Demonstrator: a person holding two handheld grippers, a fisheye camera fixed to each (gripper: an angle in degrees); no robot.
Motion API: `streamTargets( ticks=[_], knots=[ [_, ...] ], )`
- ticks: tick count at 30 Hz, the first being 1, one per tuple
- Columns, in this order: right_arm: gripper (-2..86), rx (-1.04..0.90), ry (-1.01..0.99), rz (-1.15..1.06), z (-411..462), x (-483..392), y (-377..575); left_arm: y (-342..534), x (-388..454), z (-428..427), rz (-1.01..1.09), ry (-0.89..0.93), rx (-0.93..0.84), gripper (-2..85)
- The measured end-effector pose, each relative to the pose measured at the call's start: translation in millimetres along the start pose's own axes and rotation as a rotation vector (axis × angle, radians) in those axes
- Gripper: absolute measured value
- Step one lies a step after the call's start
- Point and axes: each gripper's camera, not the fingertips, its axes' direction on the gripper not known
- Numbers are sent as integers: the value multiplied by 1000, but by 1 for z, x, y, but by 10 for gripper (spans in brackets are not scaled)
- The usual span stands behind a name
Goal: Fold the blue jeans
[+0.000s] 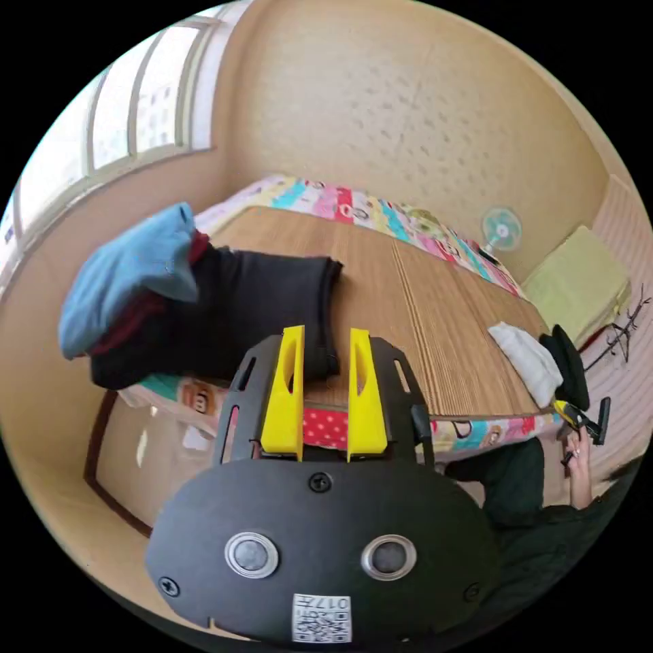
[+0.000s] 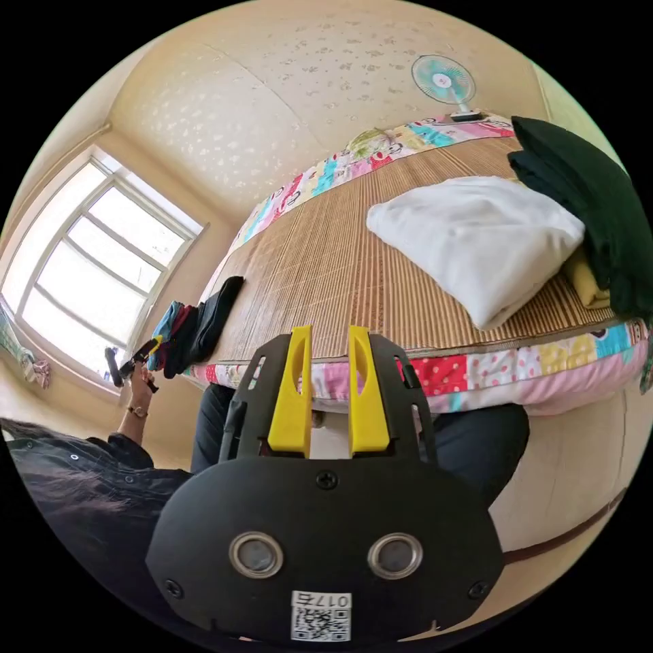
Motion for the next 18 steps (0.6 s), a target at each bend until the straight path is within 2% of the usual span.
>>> streamTargets(
  ticks=[2,5,7,8,10,12,13,15,16,18],
  knots=[
    [82,-35,-17,-38,14,-18,-1,-37,-42,-19,-40,-122,20,101],
    [79,-66,-13,-44,25,-24,10,-87,-107,-1,-171,-254,-101,121],
    [76,-86,-6,-10,27,-20,22,-99,-143,36,-292,-180,-239,120],
    [74,-80,-14,12,24,-16,32,-99,-163,60,-410,-40,-312,114],
    [69,-60,-14,51,16,-7,48,-104,-164,63,-497,92,-311,67],
    [65,-43,13,104,10,6,63,-119,-109,48,-380,326,-172,8],
    [64,-34,24,146,6,16,72,-122,-87,45,-327,361,-157,4],
    [61,-17,1,195,3,29,79,-121,31,29,-48,415,-106,-4],
    [59,-7,-26,210,3,33,80,-116,62,26,20,425,-92,-4],
    [57,-4,-50,200,6,30,77,-82,185,23,233,541,-83,-5]
  ],
)
